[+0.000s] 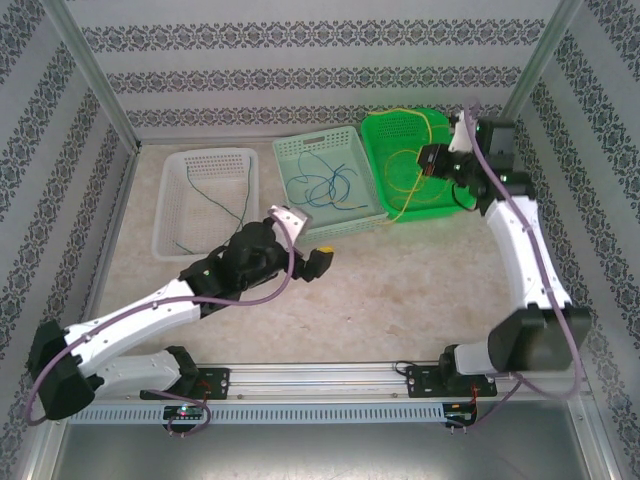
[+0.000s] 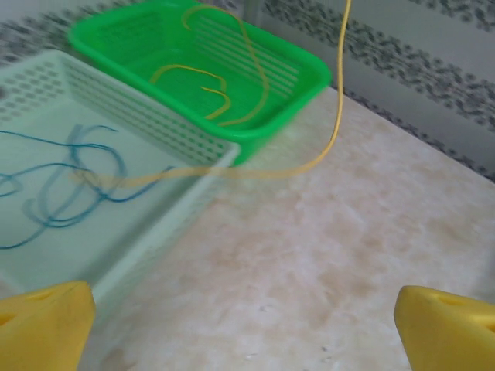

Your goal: Untangle the cables

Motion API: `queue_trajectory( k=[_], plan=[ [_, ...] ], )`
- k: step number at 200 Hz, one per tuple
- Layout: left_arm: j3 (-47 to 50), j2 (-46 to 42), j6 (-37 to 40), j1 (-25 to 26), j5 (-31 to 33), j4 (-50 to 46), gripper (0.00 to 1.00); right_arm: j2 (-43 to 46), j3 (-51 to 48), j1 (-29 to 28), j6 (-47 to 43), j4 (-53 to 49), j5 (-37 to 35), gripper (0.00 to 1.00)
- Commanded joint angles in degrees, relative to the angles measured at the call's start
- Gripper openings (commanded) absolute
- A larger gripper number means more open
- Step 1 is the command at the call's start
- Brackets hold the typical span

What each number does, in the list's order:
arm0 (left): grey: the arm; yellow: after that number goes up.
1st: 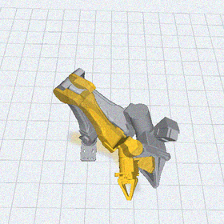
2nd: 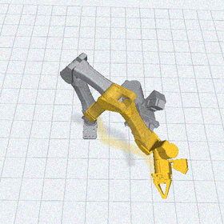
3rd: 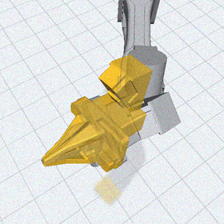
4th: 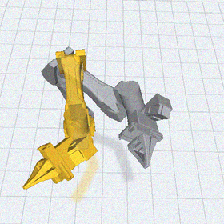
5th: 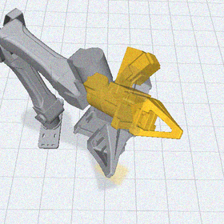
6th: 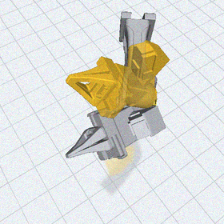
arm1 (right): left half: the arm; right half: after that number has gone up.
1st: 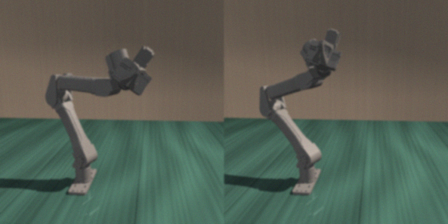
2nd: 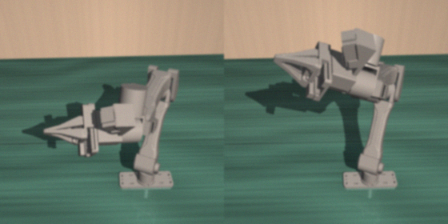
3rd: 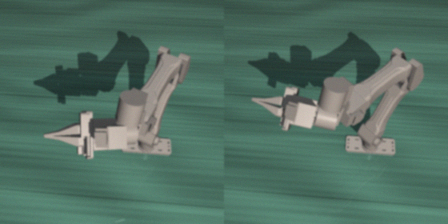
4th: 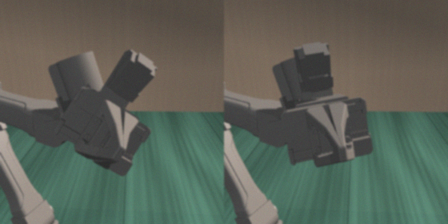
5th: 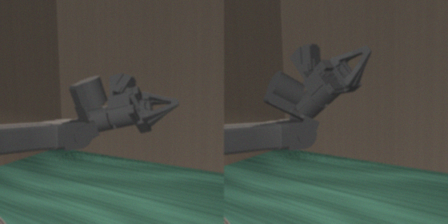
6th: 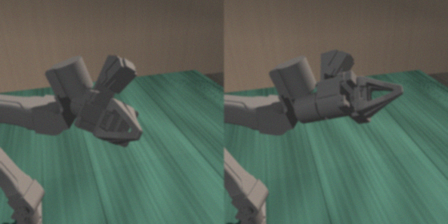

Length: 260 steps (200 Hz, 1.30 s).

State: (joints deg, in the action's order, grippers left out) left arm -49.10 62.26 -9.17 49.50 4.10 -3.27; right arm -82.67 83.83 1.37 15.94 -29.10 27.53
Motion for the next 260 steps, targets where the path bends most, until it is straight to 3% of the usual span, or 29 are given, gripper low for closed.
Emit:
queue_trajectory(
  k=[1, 50, 75, 129, 156, 185, 223, 260],
  plan=[
    [2.9, -3.9, 1.5, -0.6, 7.5, -1.0, 1.00, -5.9, 6.7, 0.6, -8.8, -5.1, -1.0, 0.00],
    [8.2, -11.4, 1.2, -2.3, 9.4, -4.2, 1.00, -20.2, 25.9, 1.1, -22.3, -16.9, -10.6, 0.00],
    [9.8, -12.6, 0.8, -3.2, 8.8, -3.9, 1.00, -25.1, 32.4, 3.0, -22.0, -19.8, -12.9, 0.00],
    [10.3, -10.9, 0.6, -4.4, 7.6, -4.1, 0.99, -24.1, 32.1, 7.2, -19.7, -16.2, -12.7, 0.00],
    [10.3, -9.7, -0.1, -5.2, 6.6, -3.7, 1.00, -24.1, 32.4, 7.8, -22.9, -16.9, -12.0, 0.00],
    [10.3, -9.2, -0.8, -5.6, 6.1, -3.5, 1.00, -27.4, 34.0, 7.8, -26.3, -20.2, -12.0, 0.00],
    [10.2, -9.7, -1.1, -5.8, 6.4, -5.0, 1.00, -31.8, 33.3, 7.7, -26.4, -18.3, -18.4, 0.00],
    [10.4, -8.7, -1.6, -6.4, 6.1, -4.5, 1.00, -37.4, 34.6, 6.3, -26.8, -18.6, -18.3, 0.00]
  ],
)
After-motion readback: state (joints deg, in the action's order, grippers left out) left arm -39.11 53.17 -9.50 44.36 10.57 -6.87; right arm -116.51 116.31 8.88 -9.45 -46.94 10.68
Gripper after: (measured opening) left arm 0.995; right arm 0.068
